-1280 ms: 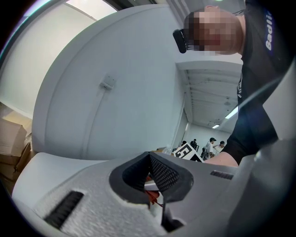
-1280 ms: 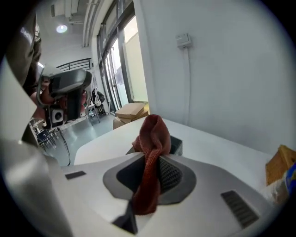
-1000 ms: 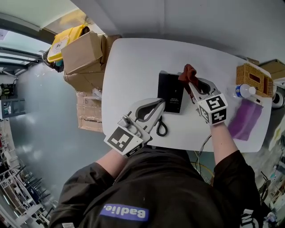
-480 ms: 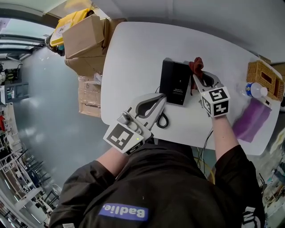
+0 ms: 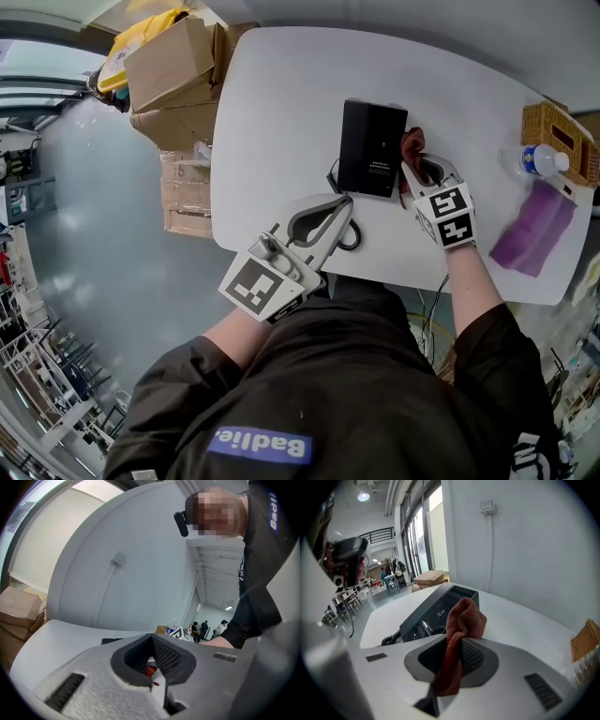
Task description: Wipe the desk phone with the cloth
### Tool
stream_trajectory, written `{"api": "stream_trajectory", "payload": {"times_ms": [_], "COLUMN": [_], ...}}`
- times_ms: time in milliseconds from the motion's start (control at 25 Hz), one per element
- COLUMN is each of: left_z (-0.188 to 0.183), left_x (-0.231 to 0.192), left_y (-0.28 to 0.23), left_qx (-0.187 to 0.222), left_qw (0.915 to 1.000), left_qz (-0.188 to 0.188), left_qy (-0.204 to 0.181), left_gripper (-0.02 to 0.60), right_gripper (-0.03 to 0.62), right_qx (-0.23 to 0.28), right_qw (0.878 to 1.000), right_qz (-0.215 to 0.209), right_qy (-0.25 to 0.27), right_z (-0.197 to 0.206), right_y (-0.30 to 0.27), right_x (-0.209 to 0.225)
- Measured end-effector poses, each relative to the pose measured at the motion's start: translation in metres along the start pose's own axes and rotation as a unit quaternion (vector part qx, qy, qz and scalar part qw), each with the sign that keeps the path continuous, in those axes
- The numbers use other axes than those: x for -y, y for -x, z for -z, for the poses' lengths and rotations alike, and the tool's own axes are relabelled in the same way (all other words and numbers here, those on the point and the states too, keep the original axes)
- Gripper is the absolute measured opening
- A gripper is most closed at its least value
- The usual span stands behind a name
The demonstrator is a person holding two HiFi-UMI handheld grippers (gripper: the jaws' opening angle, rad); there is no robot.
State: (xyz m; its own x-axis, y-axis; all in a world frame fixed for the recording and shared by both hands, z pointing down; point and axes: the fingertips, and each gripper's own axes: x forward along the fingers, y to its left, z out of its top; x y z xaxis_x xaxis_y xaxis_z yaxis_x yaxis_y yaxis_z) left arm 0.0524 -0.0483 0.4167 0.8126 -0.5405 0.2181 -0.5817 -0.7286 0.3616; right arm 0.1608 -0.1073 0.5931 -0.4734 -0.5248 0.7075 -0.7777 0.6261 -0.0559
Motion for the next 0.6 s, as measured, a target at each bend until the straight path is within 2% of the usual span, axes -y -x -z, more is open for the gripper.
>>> {"api": "stream_trajectory", "payload": {"times_ms": [600], "left_z": [0.019], "left_x": [0.017], "left_y": [0.053], "left_qx": [-0.007], "left_qw": [0.9983], "left_qz": [0.058], "left_qy": [-0.004], "left_gripper": [0.015], "right_gripper": [0.069], "right_qx": [-0.069], "right_qw": [0.998], "right_qz": [0.011], "right_qy": [-0.008], "right_z": [0.061], "right_y": [0.023], "right_x": [-0.081]}}
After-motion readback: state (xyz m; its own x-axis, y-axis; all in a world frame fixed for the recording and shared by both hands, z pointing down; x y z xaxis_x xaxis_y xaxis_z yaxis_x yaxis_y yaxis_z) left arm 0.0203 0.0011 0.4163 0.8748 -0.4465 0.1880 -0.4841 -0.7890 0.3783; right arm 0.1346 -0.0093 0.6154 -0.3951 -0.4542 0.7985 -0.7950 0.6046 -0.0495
